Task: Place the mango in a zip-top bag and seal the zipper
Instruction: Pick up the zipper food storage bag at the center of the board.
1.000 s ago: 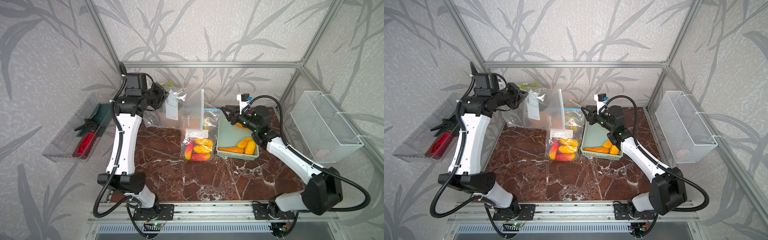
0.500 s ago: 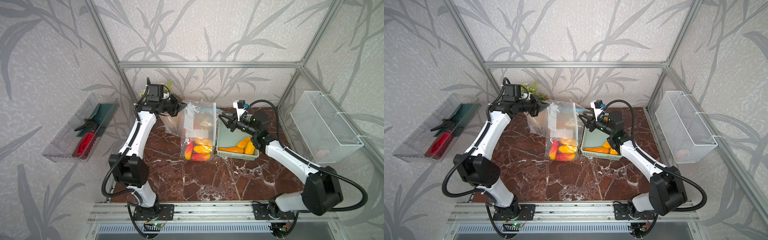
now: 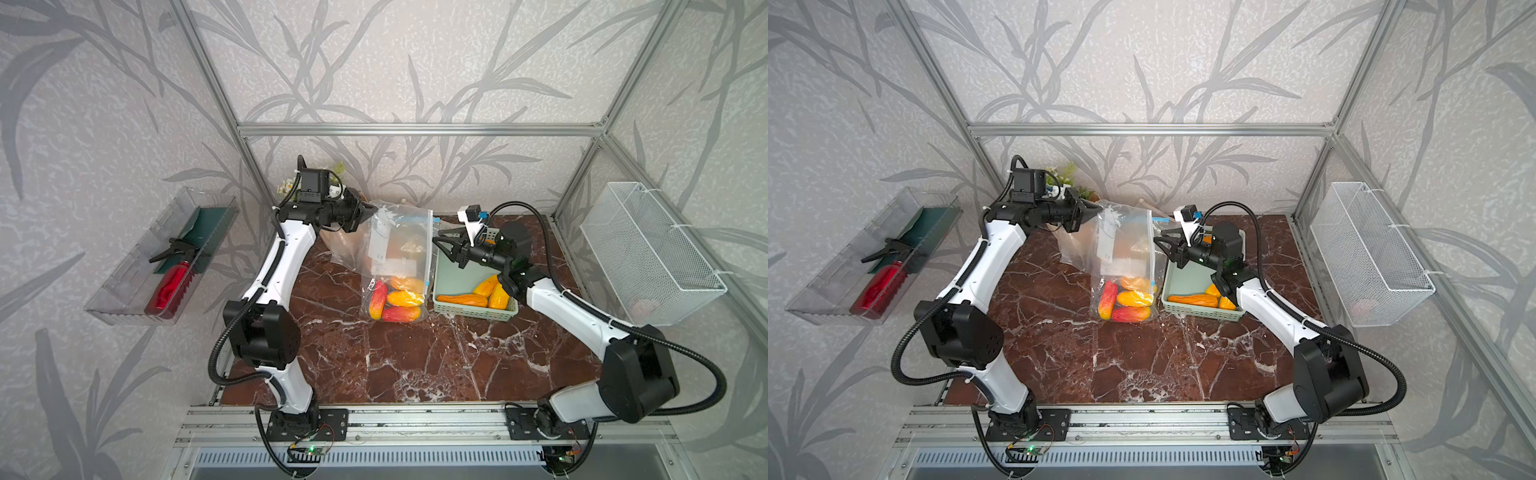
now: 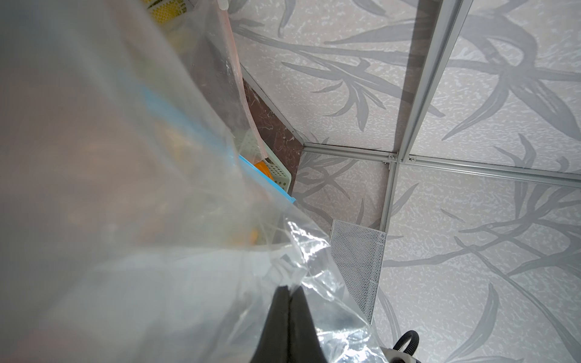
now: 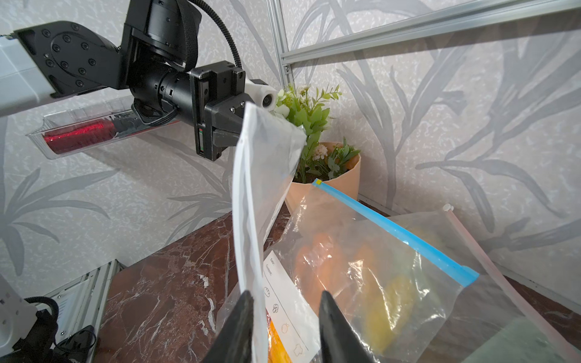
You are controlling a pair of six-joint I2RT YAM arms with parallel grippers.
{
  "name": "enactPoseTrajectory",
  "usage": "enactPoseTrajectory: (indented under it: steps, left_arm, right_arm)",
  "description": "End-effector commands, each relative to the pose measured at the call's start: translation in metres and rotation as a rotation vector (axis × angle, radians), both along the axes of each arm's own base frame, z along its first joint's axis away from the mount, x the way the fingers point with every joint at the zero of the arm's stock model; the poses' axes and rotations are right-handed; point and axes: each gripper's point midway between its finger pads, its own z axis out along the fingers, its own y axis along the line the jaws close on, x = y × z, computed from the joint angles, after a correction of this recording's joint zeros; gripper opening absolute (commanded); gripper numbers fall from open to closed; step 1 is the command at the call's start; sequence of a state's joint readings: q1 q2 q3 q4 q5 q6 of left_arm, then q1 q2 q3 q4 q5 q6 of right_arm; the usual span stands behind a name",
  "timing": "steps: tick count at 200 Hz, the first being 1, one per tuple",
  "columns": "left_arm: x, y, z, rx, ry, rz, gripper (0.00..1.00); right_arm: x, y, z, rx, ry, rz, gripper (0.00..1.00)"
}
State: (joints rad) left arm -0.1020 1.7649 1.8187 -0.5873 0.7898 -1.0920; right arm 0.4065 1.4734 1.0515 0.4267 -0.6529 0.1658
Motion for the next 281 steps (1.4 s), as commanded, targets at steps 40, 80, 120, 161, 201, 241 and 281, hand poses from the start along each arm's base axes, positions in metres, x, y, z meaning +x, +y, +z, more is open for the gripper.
enactPoseTrajectory:
  steps: [40, 80, 120, 161, 201, 241, 281]
  left_arm:
    - [-0.001, -0.006, 0.019, -0.018, -0.053, -0.029, 0.00]
    - [-0.001, -0.008, 0.017, -0.019, -0.047, -0.032, 0.00]
    - [-0.003, 0.001, 0.017, 0.037, -0.052, 0.009, 0.03]
    - [-0.034, 0.020, 0.060, 0.358, -0.253, 0.102, 0.45]
    - [-0.087, -0.009, 0.055, 0.580, -0.361, -0.013, 0.49]
    - [-0.128, -0.093, 0.031, 0.653, -0.475, -0.320, 0.47]
    - [-0.122, -0.100, 0.019, 0.770, -0.482, -0.323, 0.39]
  right_arm:
    - [0.007, 0.009, 0.002, -0.005, -0.004, 0.039, 0.35]
    - [0.009, 0.023, -0.001, 0.002, 0.040, 0.103, 0.24]
    - [0.013, 0.021, 0.004, 0.025, 0.121, 0.022, 0.00]
    - [0.001, 0.020, 0.013, -0.027, 0.276, -0.090, 0.00]
    - [0.000, 0.012, 0.007, 0.042, 0.450, -0.226, 0.00]
    - [-0.007, 0.029, 0.017, 0.071, 0.567, -0.190, 0.00]
    - [-0.015, 0.031, 0.023, 0.061, 0.616, -0.165, 0.00]
